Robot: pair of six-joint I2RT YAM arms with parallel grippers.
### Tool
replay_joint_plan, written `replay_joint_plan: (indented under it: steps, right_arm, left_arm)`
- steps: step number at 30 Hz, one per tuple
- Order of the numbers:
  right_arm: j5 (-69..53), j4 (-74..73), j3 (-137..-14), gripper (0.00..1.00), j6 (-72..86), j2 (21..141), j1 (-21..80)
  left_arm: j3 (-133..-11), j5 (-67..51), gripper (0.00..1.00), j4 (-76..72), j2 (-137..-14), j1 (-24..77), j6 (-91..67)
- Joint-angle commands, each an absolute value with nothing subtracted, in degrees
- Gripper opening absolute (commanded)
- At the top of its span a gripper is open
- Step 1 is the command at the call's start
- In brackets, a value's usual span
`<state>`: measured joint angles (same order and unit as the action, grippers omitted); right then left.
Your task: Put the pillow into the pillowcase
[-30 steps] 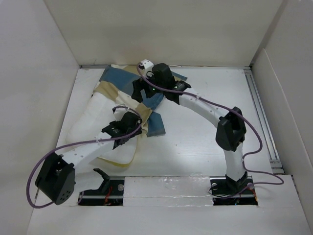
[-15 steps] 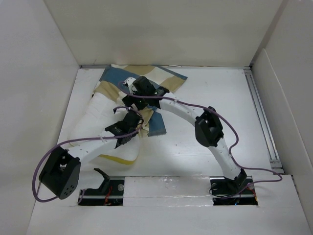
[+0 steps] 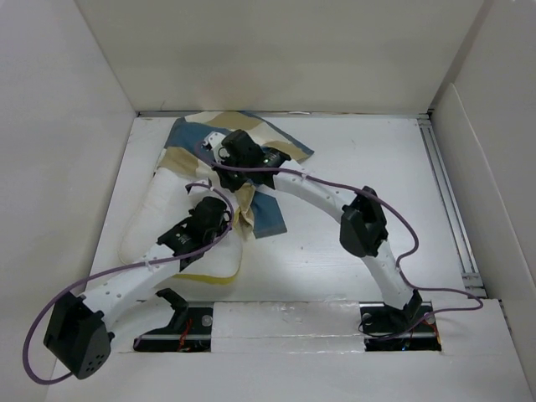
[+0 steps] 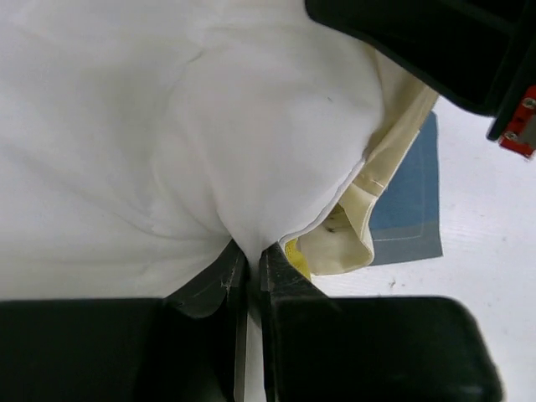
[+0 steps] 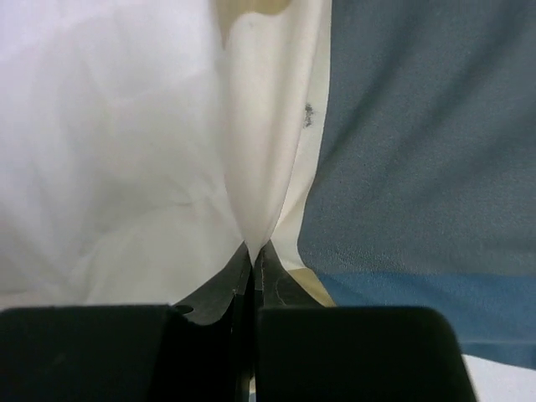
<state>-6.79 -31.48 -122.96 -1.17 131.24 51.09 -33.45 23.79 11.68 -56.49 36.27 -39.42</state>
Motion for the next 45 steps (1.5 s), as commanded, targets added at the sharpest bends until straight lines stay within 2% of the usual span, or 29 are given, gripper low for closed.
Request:
replay_joint_plan:
  steps: [1,5,9,10,13,16,21,22,23,24,25,26,27,28,29,30,31,35,37,39,40,44,45]
  right_arm:
    - [-17.75,-33.74,-126.03,0.00,-0.35,123.23,55.80]
    - [-23.63,-38.13,-127.53,0.00,-0.35,122.70,55.81]
    - [-29.34,-42.97,-128.23,0.00,-0.35,122.70,55.81]
    - [-34.66,-43.85,-128.23,0.00,-1.40,122.00,55.81]
    - [-40.59,-45.09,-124.03,0.00,-4.31,118.58,56.34]
    - [-37.01,-40.53,-114.98,0.00,-3.17,116.11,56.34]
    - [-41.23,-38.77,-106.81,0.00,-0.88,119.27,52.48]
    - [-39.74,-35.80,-105.05,0.04,1.30,118.40,52.47]
    - [-37.20,-34.29,-103.46,0.21,2.36,117.61,51.69]
    - [-30.48,-32.80,-101.97,0.42,3.42,116.73,51.68]
    - [-27.63,-31.39,-98.99,0.57,4.38,115.85,50.03]
    - [-25.51,-29.11,-97.75,0.72,5.87,114.53,49.05]
    - [-23.14,-28.31,-96.86,0.77,6.50,114.52,47.91]
    - [-23.12,-27.78,-96.16,0.88,7.11,114.52,45.29]
    - [-23.12,-27.77,-96.15,1.00,8.34,114.52,43.87]
    - [-22.25,-27.77,-96.15,1.00,8.96,115.04,42.55]
    - [-22.24,-27.25,-95.20,1.00,9.57,114.53,41.41]
    - [-24.43,-15.40,-83.27,1.00,14.58,104.00,37.36]
    - [-22.77,-12.57,-81.31,1.00,16.96,98.47,37.35]
    - [-20.92,-12.57,-80.77,1.00,18.10,96.25,38.66]
    - [-20.22,-13.09,-80.25,1.00,18.80,95.63,39.98]
    - [-16.52,-12.58,-80.24,1.00,20.82,95.01,49.99]
    - [-18.09,-11.35,-80.24,1.00,21.70,95.62,52.01]
  left_arm:
    - [-37.69,23.91,0.00,-1.13,-52.57,36.56,-34.11]
    - [-39.02,24.60,0.00,-7.98,-49.14,36.56,-30.33]
    - [-42.53,25.40,0.00,-10.11,-51.49,34.12,-28.39]
    - [-42.54,25.40,0.00,-10.11,-52.46,33.41,-28.39]
    - [-41.14,25.40,0.00,-14.84,-54.66,33.40,-26.37]
    - [-41.13,25.40,0.00,-17.83,-56.16,33.40,-24.97]
    - [-41.83,26.45,0.00,-22.06,-61.42,33.40,-23.64]
    - [-42.36,26.45,0.00,-22.06,-64.39,33.40,-23.64]
    - [-43.15,25.06,0.00,-21.02,-65.64,33.40,-23.64]
    - [-43.94,24.09,0.00,-19.61,-66.35,33.40,-23.64]
    - [-43.95,22.95,0.00,-18.12,-66.36,33.40,-24.60]
    - [-43.95,22.94,0.04,-18.11,-65.84,33.40,-25.65]
    - [-43.95,23.46,0.20,-18.11,-64.96,34.96,-25.66]
    - [-43.25,23.99,0.40,-16.54,-64.08,35.68,-25.66]
    - [-43.24,23.99,0.73,-14.61,-62.33,35.68,-26.71]
    - [-44.20,23.99,0.91,-12.68,-61.53,35.68,-27.85]
    - [-45.08,23.47,1.00,-7.96,-60.91,35.68,-28.47]
    - [-52.71,25.39,1.00,8.02,-59.15,35.68,-33.21]
    - [-55.36,31.95,1.00,14.12,-57.75,34.64,-36.54]
    - [-58.43,33.22,1.00,18.89,-57.74,31.13,-39.29]
    - [-59.49,33.22,1.00,18.90,-60.18,28.59,-39.29]
    - [-66.34,17.17,1.00,17.75,-73.18,7.79,-37.18]
    - [-68.10,17.14,1.00,17.75,-76.26,5.99,-37.18]
